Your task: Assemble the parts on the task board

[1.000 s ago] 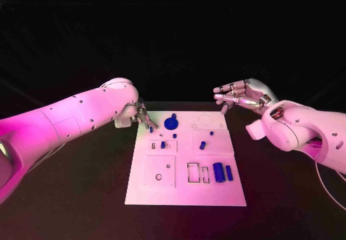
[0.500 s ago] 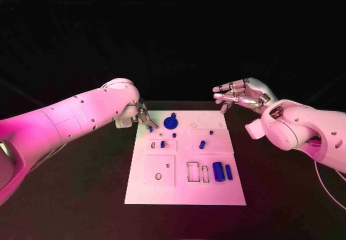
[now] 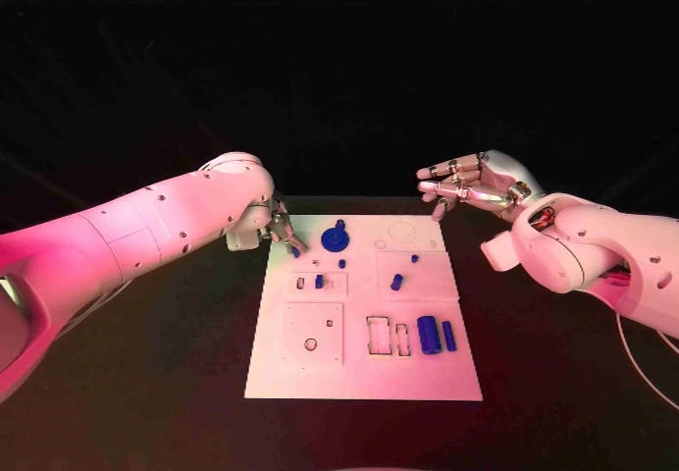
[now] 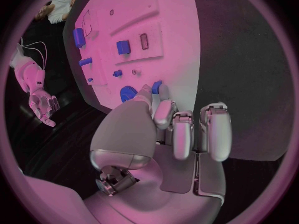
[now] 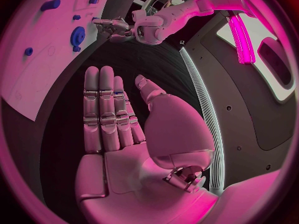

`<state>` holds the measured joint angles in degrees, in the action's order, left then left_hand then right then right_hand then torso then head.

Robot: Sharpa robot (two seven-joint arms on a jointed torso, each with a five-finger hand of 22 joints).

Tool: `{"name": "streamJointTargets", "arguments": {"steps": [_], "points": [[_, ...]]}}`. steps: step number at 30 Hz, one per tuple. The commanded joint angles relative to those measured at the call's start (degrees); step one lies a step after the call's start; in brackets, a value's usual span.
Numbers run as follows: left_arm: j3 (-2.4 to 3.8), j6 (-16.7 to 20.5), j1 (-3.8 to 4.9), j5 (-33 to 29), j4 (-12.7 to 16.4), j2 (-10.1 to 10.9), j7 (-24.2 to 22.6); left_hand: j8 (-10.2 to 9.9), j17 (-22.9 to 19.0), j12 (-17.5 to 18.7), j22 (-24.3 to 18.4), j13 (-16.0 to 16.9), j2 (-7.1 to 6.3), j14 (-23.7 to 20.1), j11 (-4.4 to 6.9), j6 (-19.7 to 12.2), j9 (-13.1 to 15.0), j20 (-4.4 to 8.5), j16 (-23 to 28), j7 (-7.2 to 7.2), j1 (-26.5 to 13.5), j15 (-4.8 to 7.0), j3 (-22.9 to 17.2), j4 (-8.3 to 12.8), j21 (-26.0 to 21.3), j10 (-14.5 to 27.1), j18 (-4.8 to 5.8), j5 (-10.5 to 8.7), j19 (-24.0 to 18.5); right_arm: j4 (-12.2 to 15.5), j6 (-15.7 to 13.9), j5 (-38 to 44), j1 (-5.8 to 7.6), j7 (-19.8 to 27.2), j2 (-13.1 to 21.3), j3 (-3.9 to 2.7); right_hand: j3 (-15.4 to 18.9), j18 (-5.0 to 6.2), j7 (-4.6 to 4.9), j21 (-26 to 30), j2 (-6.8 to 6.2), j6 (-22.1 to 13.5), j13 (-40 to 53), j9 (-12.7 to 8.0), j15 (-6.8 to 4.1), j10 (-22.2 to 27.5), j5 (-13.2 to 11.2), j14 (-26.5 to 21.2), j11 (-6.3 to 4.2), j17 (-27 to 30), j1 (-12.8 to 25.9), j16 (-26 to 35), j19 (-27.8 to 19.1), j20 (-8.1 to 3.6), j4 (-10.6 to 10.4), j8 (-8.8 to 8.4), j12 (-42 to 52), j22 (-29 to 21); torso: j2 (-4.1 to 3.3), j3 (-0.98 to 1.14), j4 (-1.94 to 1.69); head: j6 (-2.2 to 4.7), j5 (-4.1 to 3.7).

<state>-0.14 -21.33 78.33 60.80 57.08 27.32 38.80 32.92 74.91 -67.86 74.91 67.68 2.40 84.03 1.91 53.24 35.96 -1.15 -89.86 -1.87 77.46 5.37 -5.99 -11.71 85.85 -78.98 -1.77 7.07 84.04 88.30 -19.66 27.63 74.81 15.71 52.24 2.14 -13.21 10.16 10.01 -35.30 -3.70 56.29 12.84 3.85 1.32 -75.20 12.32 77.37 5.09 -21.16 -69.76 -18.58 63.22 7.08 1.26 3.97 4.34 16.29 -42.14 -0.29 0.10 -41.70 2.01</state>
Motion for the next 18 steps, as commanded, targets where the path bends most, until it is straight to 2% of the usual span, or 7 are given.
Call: {"name": "streamJointTargets", "arguments": {"steps": [1, 5, 6, 7, 10, 13, 18], "points": [[-0.01, 0.5, -0.04, -0.6, 0.1, 0.0, -0.7, -0.3, 15.1, 0.6, 9.9, -0.4, 1.0, 6.0, 0.23, -0.8, -0.1, 0.48, -0.1, -0.28, 3.7, 0.12, -6.1, 1.9, -0.4, 0.2, 0.24, 0.28, 3.4, 0.1, 0.9, 0.1, -0.04, 0.3, -0.1, 0.0, 0.3, 0.35, -0.11, 0.4, 0.17, -0.4, 0.0, 0.0, 0.0, 0.4, 0.3, -0.6, 0.06, -0.1, -0.3, 0.3, 0.3, 0.21, 0.0, -0.04, -0.3, -0.1, 0.02, 0.0, 0.04, -0.06, 0.01], [-0.01, 1.5, -0.04, -1.2, 0.3, 0.3, -1.0, 0.7, 15.1, 0.9, 9.8, -0.7, -2.61, 6.0, 0.1, -0.9, 0.5, 0.14, -0.1, -0.55, 1.2, -0.3, -16.5, 1.8, -0.7, 0.0, 0.21, 0.17, 3.3, 0.0, 1.0, 0.1, -0.04, 0.3, -0.1, 0.0, 0.3, 0.35, -0.11, 0.4, 0.17, -0.4, 0.0, 0.0, 0.0, 0.4, 0.3, -0.6, 0.06, -0.1, -0.3, 0.3, 0.3, 0.21, 0.0, -0.04, -0.3, -0.1, 0.02, 0.01, 0.02, -0.17, -0.01], [-0.01, 1.8, -0.04, -1.4, 0.4, 0.4, -1.1, 0.8, 15.1, 0.9, 9.8, -0.7, -3.21, 6.0, 0.12, -1.0, 0.6, 0.08, -0.1, -0.38, 1.1, -0.27, -17.6, 2.2, -0.7, 0.0, 0.21, 0.2, 3.3, 0.0, 1.0, 0.1, -0.04, 0.3, -0.1, 0.0, 0.3, 0.35, -0.11, 0.4, 0.17, -0.4, 0.0, 0.0, 0.0, 0.4, 0.3, -0.6, 0.06, -0.1, -0.3, 0.3, 0.3, 0.21, 0.0, -0.04, -0.3, -0.1, 0.03, 0.01, 0.02, -0.18, -0.01], [-0.01, 2.1, -0.04, -1.8, 0.6, 0.6, -1.2, 1.4, 15.1, 0.9, 9.8, -0.7, -4.74, 6.0, 0.42, -1.2, 1.0, -0.07, -0.1, -0.29, -0.4, -0.49, -21.6, 2.5, -0.7, -0.1, 0.24, 0.14, 3.4, 0.0, 1.0, 0.1, -0.04, 0.2, -0.1, 0.0, 0.3, 0.35, -0.11, 0.4, 0.17, -0.4, 0.0, 0.0, 0.0, 0.4, 0.3, -0.6, 0.06, -0.1, -0.3, 0.3, 0.3, 0.21, 0.0, -0.04, -0.3, -0.1, 0.04, 0.01, 0.01, -0.19, 0.01], [-0.01, 3.7, -0.04, -2.6, 1.9, 1.4, -1.7, 2.2, 15.1, 0.8, 9.9, -0.7, -6.11, 6.0, 0.07, -1.2, 1.5, 0.0, -0.1, -0.46, -2.4, -0.19, -25.5, 3.1, -0.7, -0.3, 0.24, -0.03, 3.4, -0.1, 1.1, 0.1, -0.04, 0.2, -0.1, 0.0, 0.3, 0.35, -0.11, 0.4, 0.17, -0.4, 0.0, 0.0, 0.0, 0.4, 0.3, -0.6, 0.06, -0.1, -0.3, 0.3, 0.3, 0.21, 0.0, -0.04, -0.3, -0.1, 0.11, 0.02, -0.01, -0.24, 0.04], [-0.03, 5.3, -0.03, -3.4, 4.3, 2.9, -2.1, 2.6, 15.1, 0.4, 10.1, -0.4, -6.64, 6.0, 0.05, -1.2, 1.8, 0.1, -0.1, -0.33, -3.3, -0.19, -27.2, 3.6, -0.4, -0.5, 0.29, -0.07, 3.6, 0.0, 1.2, 0.1, -0.04, 0.1, 0.0, 0.01, 0.3, 0.35, -0.11, 0.4, 0.17, -0.4, 0.0, 0.0, 0.0, 0.4, 0.3, -0.6, 0.06, -0.1, -0.3, 0.3, 0.3, 0.21, 0.0, -0.04, -0.3, -0.1, 0.1, 0.09, -0.05, -0.27, 0.05], [-0.13, 7.6, -0.11, -4.5, 8.7, 5.5, -2.4, 3.2, 15.1, 0.1, 10.3, -0.2, -7.36, 6.0, 0.14, -1.2, 2.2, 0.16, -0.1, -0.22, -4.6, -0.12, -29.3, 4.2, -0.3, -0.7, 0.33, -0.13, 3.6, 0.1, 1.3, 0.1, -0.04, 0.0, 0.3, 0.03, 0.3, 0.35, -0.11, 0.4, 0.22, -0.4, 0.0, 0.0, 0.0, 0.5, 0.3, -0.6, 0.06, -0.1, -0.4, 0.3, 0.4, 0.2, 0.0, -0.03, -0.3, -0.1, 0.12, 0.08, -0.25, -0.31, 0.08]]}}
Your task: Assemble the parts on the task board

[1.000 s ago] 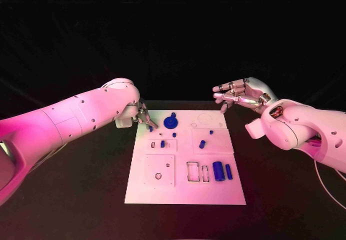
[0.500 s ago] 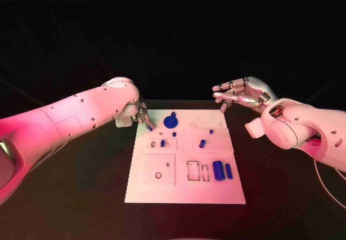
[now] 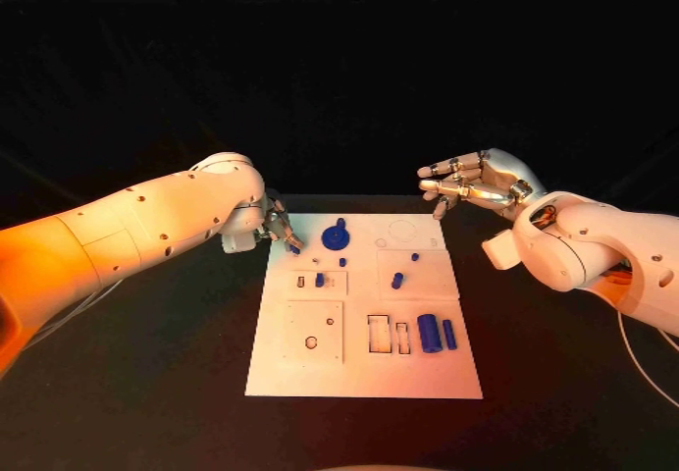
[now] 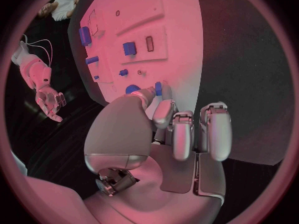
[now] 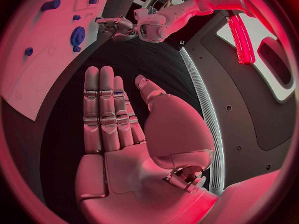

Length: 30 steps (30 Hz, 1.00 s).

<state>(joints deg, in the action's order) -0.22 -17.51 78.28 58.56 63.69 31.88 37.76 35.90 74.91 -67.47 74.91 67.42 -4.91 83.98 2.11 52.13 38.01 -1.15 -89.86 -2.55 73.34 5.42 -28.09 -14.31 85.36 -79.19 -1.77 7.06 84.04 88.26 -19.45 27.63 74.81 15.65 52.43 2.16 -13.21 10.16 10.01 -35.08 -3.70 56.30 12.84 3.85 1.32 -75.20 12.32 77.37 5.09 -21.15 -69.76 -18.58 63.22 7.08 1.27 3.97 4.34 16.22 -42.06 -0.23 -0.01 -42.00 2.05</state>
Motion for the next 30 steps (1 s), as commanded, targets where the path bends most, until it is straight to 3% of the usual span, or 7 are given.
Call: {"name": "streamJointTargets", "arguments": {"steps": [1, 9, 14, 21, 30], "points": [[-0.1, 4.4, -0.16, -2.6, 3.1, 1.5, -1.4, 0.4, 15.1, -0.3, 10.4, 0.1, -0.23, 6.0, -0.04, 0.0, 0.2, 0.17, -0.1, 0.49, -0.7, -0.16, -7.5, 7.0, 0.2, -0.6, 0.35, -0.11, 3.7, 0.1, 1.1, 0.1, -0.03, 0.0, 0.1, 0.01, 0.3, 0.35, -0.11, 0.2, 0.22, -0.4, 0.0, 0.0, 0.0, 0.5, 0.3, -0.6, 0.06, -0.1, -0.4, 0.3, 0.4, 0.21, 0.0, -0.03, -0.3, 0.0, 0.07, 0.02, -0.15, -0.07, 0.02], [-0.4, 9.3, -1.84, -2.0, 10.5, 5.8, -2.4, 0.8, 15.1, -0.9, 10.8, 0.7, -1.39, 6.0, 0.1, 0.3, 0.4, 0.22, -0.1, 0.65, -1.3, -0.11, -9.2, 8.1, 0.6, -1.1, 0.47, 0.26, 3.9, 0.1, 1.1, 0.1, -0.03, -0.1, 0.4, 0.08, 0.4, 0.34, -0.1, 0.2, 0.2, -0.4, 0.0, 0.0, 0.01, 0.5, 0.4, -0.6, 0.08, -0.1, -0.5, 0.3, 0.4, 0.21, 0.0, -0.03, -0.3, -0.1, 0.39, 0.12, -0.28, -0.34, 0.15], [-0.91, 11.0, -3.12, 0.0, 13.9, 7.6, -3.5, 0.9, 15.1, -1.1, 10.9, 0.8, -2.15, 6.0, 0.15, 0.4, 0.4, 0.25, -0.1, 0.72, -1.6, -0.1, -9.8, 8.7, 0.6, -1.3, 0.49, 0.21, 3.9, 0.1, 1.1, 0.1, -0.03, -0.1, 0.4, 0.13, 0.4, 0.34, -0.1, 0.2, 0.2, -0.4, 0.0, 0.0, 0.01, 0.5, 0.4, -0.6, 0.08, -0.1, -0.5, 0.3, 0.4, 0.21, 0.0, -0.03, -0.3, -0.1, 0.6, 0.13, -0.36, -0.69, 0.16], [-1.14, 10.8, -4.62, 1.5, 15.7, 8.4, -3.8, 0.9, 15.1, -1.0, 10.9, 0.8, -2.86, 6.0, 0.2, 0.6, 0.3, 0.26, -0.1, 0.81, -1.7, -0.09, -10.2, 9.2, 0.6, -1.4, 0.48, 0.15, 3.9, 0.1, 1.2, 0.1, -0.04, -0.1, 0.4, 0.18, 0.4, 0.35, -0.1, 0.3, 0.13, -0.4, 0.0, 0.0, 0.01, 0.6, 0.5, -0.7, 0.06, -0.1, -0.8, 0.4, 0.4, 0.2, 0.1, -0.01, -0.3, -0.1, 0.62, 0.1, -0.32, -0.83, 0.49], [-1.17, 8.2, -5.09, 2.0, 16.1, 8.7, -3.3, 0.9, 15.1, -1.0, 10.9, 0.8, -3.08, 6.0, 0.22, 0.7, 0.3, 0.26, -0.1, 0.83, -1.7, -0.09, -10.3, 9.4, 0.6, -1.5, 0.48, 0.13, 3.9, 0.1, 1.2, 0.1, -0.07, -0.1, 0.4, 0.21, 0.4, 0.35, -0.1, 0.3, 0.13, -0.4, 0.0, 0.0, 0.01, 0.6, 0.5, -0.7, 0.06, -0.1, -0.8, 0.4, 0.4, 0.2, 0.1, -0.01, -0.3, -0.1, 0.53, 0.13, -0.26, -0.8, 0.55]]}}
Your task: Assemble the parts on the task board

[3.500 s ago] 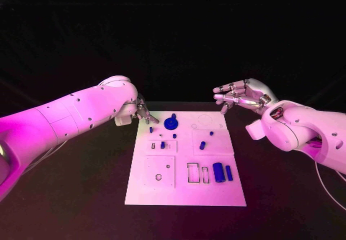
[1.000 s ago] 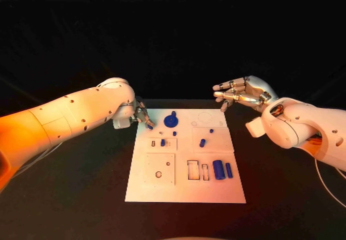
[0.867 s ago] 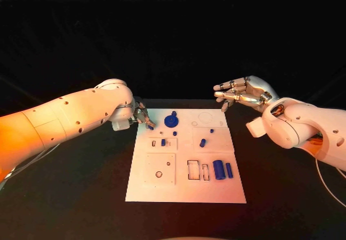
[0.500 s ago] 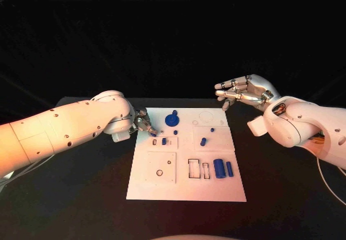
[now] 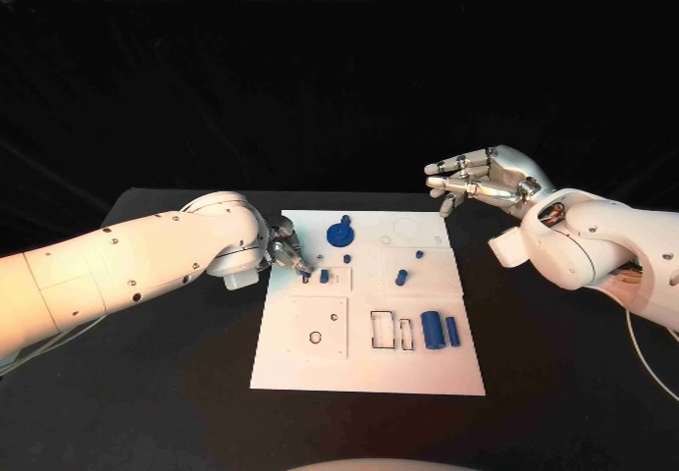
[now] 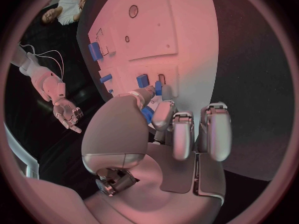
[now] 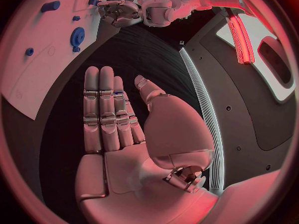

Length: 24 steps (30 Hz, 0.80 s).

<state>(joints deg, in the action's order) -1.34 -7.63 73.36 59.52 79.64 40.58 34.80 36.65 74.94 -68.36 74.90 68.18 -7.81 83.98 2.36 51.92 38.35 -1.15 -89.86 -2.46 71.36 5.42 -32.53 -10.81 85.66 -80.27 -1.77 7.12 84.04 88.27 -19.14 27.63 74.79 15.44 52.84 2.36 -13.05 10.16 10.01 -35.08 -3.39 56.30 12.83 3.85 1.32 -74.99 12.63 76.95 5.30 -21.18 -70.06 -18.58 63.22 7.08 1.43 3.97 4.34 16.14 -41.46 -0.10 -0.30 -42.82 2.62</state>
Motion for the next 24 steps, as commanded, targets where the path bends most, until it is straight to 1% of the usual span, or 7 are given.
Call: {"name": "streamJointTargets", "arguments": {"steps": [1, 4, 10, 14, 15, 20, 24], "points": [[-0.05, -2.0, -0.19, 1.0, 0.1, 0.1, -0.3, 0.1, 15.1, -0.1, 10.9, 0.0, -0.2, 6.0, -0.03, 0.9, -0.1, 0.26, -0.1, 0.74, 0.3, -0.09, -5.9, 5.9, 0.3, -0.4, 0.49, 0.07, 3.9, 0.1, 0.9, 0.1, -0.05, 0.1, 0.0, 0.01, 0.3, 0.35, -0.1, 0.3, -0.17, -0.4, 0.0, 0.0, 0.01, 0.4, 0.2, -0.3, -0.15, -0.1, -0.5, 0.4, 0.4, 0.2, 0.0, -0.01, -0.3, 0.0, -0.08, 0.02, 0.02, 0.0, -0.02], [-0.05, -3.2, -0.22, 1.1, 0.0, 0.1, 0.0, 0.1, 15.1, -0.1, 10.8, 0.0, -0.24, 6.0, -0.03, 0.9, -0.1, 0.26, -0.1, 0.75, 0.3, -0.09, -5.9, 5.9, 0.3, -0.4, 0.48, 0.07, 3.9, 0.2, 0.9, 0.1, -0.05, 0.1, 0.0, 0.01, 0.3, 0.35, -0.1, 0.3, -0.17, -0.4, 0.0, 0.0, 0.01, 0.4, 0.2, -0.3, -0.15, -0.1, -0.5, 0.4, 0.4, 0.2, 0.0, -0.01, -0.3, 0.0, -0.07, 0.03, 0.0, -0.06, 0.04], [-0.05, -4.9, -0.24, 1.4, 0.0, 0.2, 0.5, 0.1, 15.1, 0.0, 10.8, -0.1, -0.28, 6.0, -0.02, 0.9, -0.1, 0.25, -0.1, 0.75, 0.3, -0.1, -5.9, 6.0, 0.3, -0.4, 0.48, 0.06, 3.9, 0.2, 0.9, 0.1, -0.06, 0.2, 0.1, 0.01, 0.3, 0.35, -0.1, 0.4, -0.17, -0.4, 0.0, 0.0, 0.01, 0.4, 0.2, -0.3, -0.14, -0.1, -0.6, 0.4, 0.4, 0.2, 0.0, -0.01, -0.3, -0.1, -0.08, -0.03, -0.02, -0.39, 0.07], [-0.05, -5.5, -0.25, 1.6, 0.0, 0.4, 0.6, 0.1, 15.1, -0.1, 10.9, -0.1, -0.4, 6.0, -0.01, 1.1, -0.2, 0.23, -0.1, 0.79, 0.3, -0.11, -6.1, 6.2, 0.3, -0.4, 0.48, 0.08, 3.9, 0.2, 0.9, 0.1, -0.06, 0.2, 0.1, 0.01, 0.3, 0.35, -0.1, 0.4, -0.17, -0.4, 0.0, 0.0, 0.01, 0.4, 0.2, -0.3, -0.14, -0.1, -0.6, 0.4, 0.4, 0.2, 0.0, -0.01, -0.3, -0.1, -0.07, 0.0, 0.04, -0.55, -0.19], [-0.05, -5.7, -0.25, 1.6, -0.1, 0.5, 0.6, 0.1, 15.1, -0.1, 10.9, -0.1, -0.4, 6.0, -0.01, 1.1, -0.2, 0.23, -0.1, 0.79, 0.3, -0.11, -6.1, 6.2, 0.3, -0.4, 0.48, 0.08, 3.9, 0.2, 0.9, 0.1, -0.06, 0.2, 0.1, 0.01, 0.3, 0.35, -0.1, 0.4, -0.17, -0.4, 0.0, 0.0, 0.01, 0.4, 0.2, -0.3, -0.14, -0.1, -0.6, 0.4, 0.4, 0.2, 0.0, -0.01, -0.3, -0.1, -0.04, 0.0, 0.01, -0.61, -0.01], [-0.05, -6.0, -0.25, 1.7, -0.1, 0.6, 0.7, 0.1, 15.1, 0.0, 10.9, -0.1, -0.45, 6.0, -0.01, 1.1, -0.2, 0.22, -0.1, 0.79, 0.3, -0.12, -6.2, 6.2, 0.3, -0.4, 0.5, 0.09, 3.9, 0.1, 0.9, 0.1, -0.06, 0.3, 0.0, 0.01, 0.3, 0.35, -0.1, 0.4, -0.17, -0.4, 0.0, 0.0, 0.01, 0.4, 0.2, -0.3, -0.14, -0.1, -0.6, 0.4, 0.4, 0.2, 0.0, -0.01, -0.3, -0.1, -0.02, -0.09, -0.07, -0.73, 0.08], [-0.05, -6.0, -0.26, 1.7, -0.1, 0.7, 0.7, 0.1, 15.1, 0.0, 10.9, -0.1, -0.45, 6.0, -0.01, 1.1, -0.2, 0.22, -0.1, 0.79, 0.3, -0.12, -6.2, 6.2, 0.3, -0.4, 0.5, 0.09, 3.9, 0.1, 0.9, 0.1, -0.06, 0.3, 0.0, 0.01, 0.3, 0.35, -0.1, 0.4, -0.17, -0.4, 0.0, 0.0, 0.01, 0.4, 0.2, -0.3, -0.14, -0.1, -0.6, 0.4, 0.4, 0.2, 0.0, -0.01, -0.3, -0.1, -0.02, -0.06, -0.04, -0.73, 0.21]]}}
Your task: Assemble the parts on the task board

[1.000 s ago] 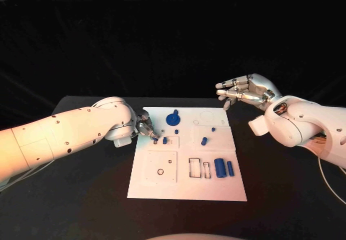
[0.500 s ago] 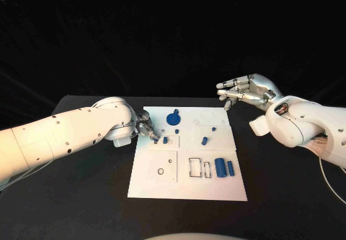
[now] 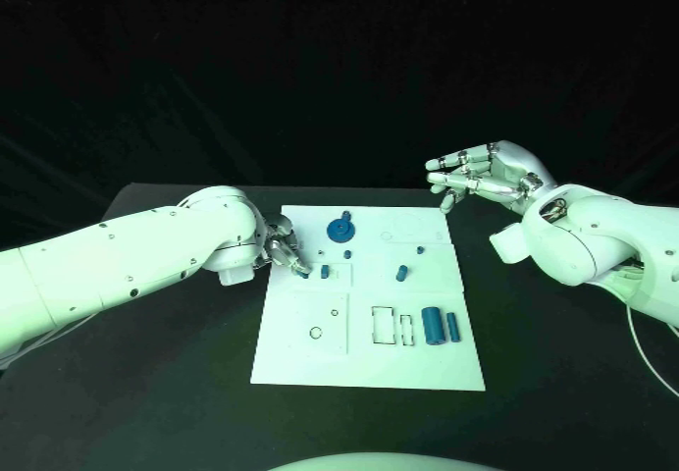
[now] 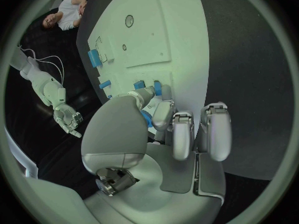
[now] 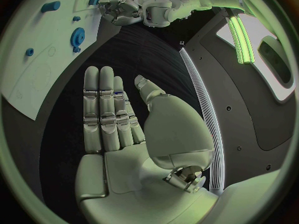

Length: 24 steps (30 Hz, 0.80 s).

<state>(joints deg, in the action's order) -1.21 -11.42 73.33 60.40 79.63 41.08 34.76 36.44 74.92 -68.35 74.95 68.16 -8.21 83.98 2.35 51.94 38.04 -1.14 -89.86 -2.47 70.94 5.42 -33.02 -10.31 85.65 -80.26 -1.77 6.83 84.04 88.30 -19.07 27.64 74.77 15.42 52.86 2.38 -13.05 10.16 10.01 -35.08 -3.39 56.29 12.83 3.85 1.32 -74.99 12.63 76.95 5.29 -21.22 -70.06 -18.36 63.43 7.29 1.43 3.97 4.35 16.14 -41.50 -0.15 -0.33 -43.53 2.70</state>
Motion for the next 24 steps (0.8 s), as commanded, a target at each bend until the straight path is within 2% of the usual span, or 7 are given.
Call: {"name": "streamJointTargets", "arguments": {"steps": [1, 12, 16, 21, 24], "points": [[-0.18, -2.2, -0.23, 0.9, -0.1, 0.2, 0.7, 0.3, 15.1, 0.0, 10.9, -0.1, -0.05, 6.0, 0.0, 1.1, 0.1, 0.22, -0.1, 0.8, 0.7, -0.12, -5.7, 5.7, 0.3, -0.4, 0.5, 0.37, 3.9, 0.0, 0.9, 0.1, -0.04, 0.3, -0.1, 0.0, 0.3, 0.35, -0.1, 0.4, -0.17, -0.4, 0.0, 0.0, 0.01, 0.4, 0.2, -0.3, -0.14, -0.1, -0.6, 0.2, 0.2, -0.01, 0.0, 0.0, -0.3, -0.1, 0.03, -0.01, -0.01, -0.03, 0.13], [-0.18, -2.1, -0.23, 0.9, 0.0, -0.1, 0.8, 0.3, 15.1, -0.1, 10.8, 0.0, -0.08, 6.0, -0.02, 1.4, 0.0, 0.2, -0.1, 0.79, 0.4, -0.14, -5.9, 5.7, 0.3, -0.5, 0.49, 0.36, 3.9, 0.1, 0.8, 0.1, -0.04, 0.3, -0.1, 0.0, 0.3, 0.35, -0.1, 0.4, -0.17, -0.4, 0.0, 0.0, 0.01, 0.4, 0.2, -0.3, -0.14, -0.1, -0.6, 0.2, 0.2, -0.01, 0.0, 0.0, -0.3, -0.1, -0.04, 0.05, 0.02, -0.07, 0.27], [-0.19, -2.5, -0.23, 0.9, 0.0, -0.4, 1.3, 0.3, 15.1, -0.2, 11.0, 0.1, 0.0, 6.0, 0.06, 2.1, -0.1, 0.18, -0.1, 1.0, -1.4, -0.1, -5.7, 4.9, 0.4, -0.8, 0.53, 0.22, 4.0, 0.1, 0.8, 0.1, -0.04, 0.3, 0.0, 0.0, 0.3, 0.35, -0.1, 0.4, -0.17, -0.4, 0.0, 0.0, 0.01, 0.4, 0.2, -0.3, -0.14, -0.1, -0.6, 0.2, 0.2, -0.01, 0.0, 0.0, -0.3, -0.1, -0.03, 0.08, -0.01, -0.18, 0.14], [-0.2, -3.2, -0.22, 0.9, -0.1, -1.0, 2.2, 0.4, 15.1, -0.4, 11.4, 0.3, -0.82, 6.0, 0.4, 3.0, -0.2, 0.32, -0.1, 1.5, -4.1, 0.15, -3.4, 3.6, 0.7, -1.1, 0.63, 0.07, 4.1, 0.2, 0.8, 0.1, -0.04, 0.3, 0.0, 0.0, 0.3, 0.35, -0.1, 0.4, -0.17, -0.4, 0.0, 0.0, 0.01, 0.4, 0.2, -0.3, -0.14, -0.1, -0.6, 0.2, 0.2, -0.01, 0.0, 0.0, -0.3, -0.1, 0.02, 0.11, 0.04, -0.29, 0.24], [-0.21, -3.6, -0.22, 1.0, -0.2, -1.3, 2.8, 0.3, 15.1, -0.4, 11.5, 0.3, -0.86, 6.0, 0.49, 3.3, -0.4, 0.4, -0.1, 1.59, -5.1, 0.24, -2.4, 3.1, 0.8, -1.1, 0.66, 0.1, 4.2, 0.2, 0.8, 0.1, -0.04, 0.2, 0.1, 0.0, 0.3, 0.35, -0.1, 0.4, -0.17, -0.4, 0.0, 0.0, 0.01, 0.4, 0.2, -0.3, -0.14, -0.1, -0.6, 0.2, 0.2, -0.01, 0.0, 0.0, -0.3, -0.1, 0.03, 0.12, 0.05, -0.26, 0.21]]}}
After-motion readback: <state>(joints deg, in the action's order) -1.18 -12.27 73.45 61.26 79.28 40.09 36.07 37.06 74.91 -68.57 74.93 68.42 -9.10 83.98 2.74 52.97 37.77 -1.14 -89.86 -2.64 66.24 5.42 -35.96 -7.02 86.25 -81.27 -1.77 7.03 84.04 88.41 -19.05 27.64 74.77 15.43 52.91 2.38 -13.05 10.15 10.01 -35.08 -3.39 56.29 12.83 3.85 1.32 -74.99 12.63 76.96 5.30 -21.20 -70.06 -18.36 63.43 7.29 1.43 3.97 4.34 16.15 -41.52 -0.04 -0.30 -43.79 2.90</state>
